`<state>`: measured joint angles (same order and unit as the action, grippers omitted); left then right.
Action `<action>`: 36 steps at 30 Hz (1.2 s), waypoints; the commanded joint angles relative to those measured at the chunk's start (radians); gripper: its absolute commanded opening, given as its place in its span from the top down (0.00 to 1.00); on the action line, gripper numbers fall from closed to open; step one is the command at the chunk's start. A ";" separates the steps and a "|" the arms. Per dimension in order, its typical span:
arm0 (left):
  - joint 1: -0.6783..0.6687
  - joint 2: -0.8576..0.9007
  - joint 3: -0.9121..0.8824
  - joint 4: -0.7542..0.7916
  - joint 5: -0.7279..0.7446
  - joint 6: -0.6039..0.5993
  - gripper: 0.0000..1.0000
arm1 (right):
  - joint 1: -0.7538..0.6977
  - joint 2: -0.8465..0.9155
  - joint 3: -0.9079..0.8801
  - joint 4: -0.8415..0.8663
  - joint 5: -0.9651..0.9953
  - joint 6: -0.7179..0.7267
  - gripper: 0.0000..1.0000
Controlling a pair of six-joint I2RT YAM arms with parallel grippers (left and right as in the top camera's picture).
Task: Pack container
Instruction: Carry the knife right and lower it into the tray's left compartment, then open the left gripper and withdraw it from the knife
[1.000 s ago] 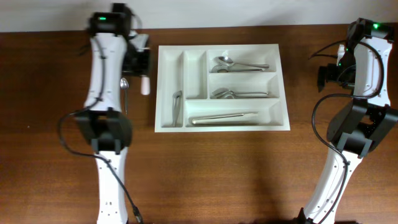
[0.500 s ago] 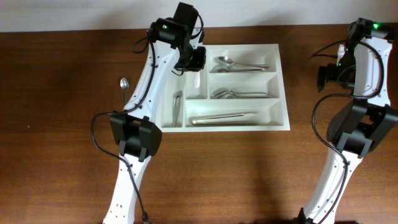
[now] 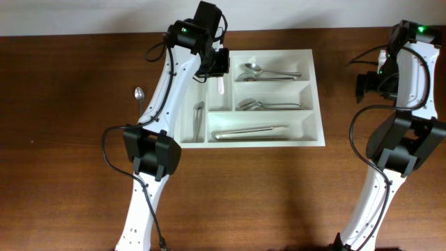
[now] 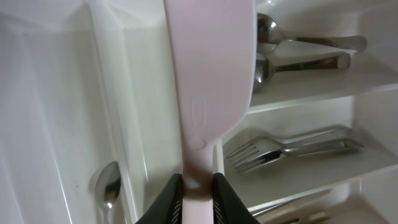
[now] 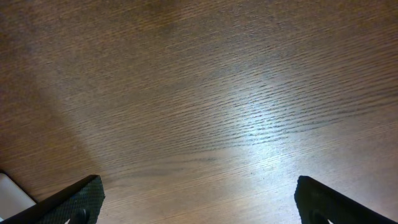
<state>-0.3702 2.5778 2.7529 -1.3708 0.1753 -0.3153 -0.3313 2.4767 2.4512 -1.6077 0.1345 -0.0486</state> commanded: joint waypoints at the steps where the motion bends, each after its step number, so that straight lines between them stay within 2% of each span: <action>1: 0.003 0.010 -0.004 0.008 -0.019 -0.013 0.84 | -0.003 -0.042 0.001 0.000 0.009 0.000 0.01; 8: 0.003 0.016 -0.039 0.009 -0.087 -0.013 0.83 | -0.003 -0.042 0.001 0.000 0.009 0.000 0.01; 24: 0.003 0.024 -0.086 0.032 -0.086 -0.013 0.81 | -0.003 -0.042 0.002 0.000 0.009 0.000 0.01; 25: 0.003 0.025 -0.086 0.032 -0.086 -0.013 0.78 | -0.003 -0.042 0.001 0.000 0.009 0.000 0.01; 30: 0.003 0.026 -0.086 0.042 -0.086 -0.013 0.75 | -0.003 -0.042 0.002 0.000 0.009 0.000 0.01; 36: 0.006 0.022 -0.082 0.082 -0.087 -0.005 0.64 | -0.003 -0.042 0.002 0.000 0.009 0.000 0.01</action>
<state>-0.3702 2.5778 2.6755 -1.3045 0.0990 -0.3187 -0.3313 2.4767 2.4512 -1.6077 0.1345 -0.0498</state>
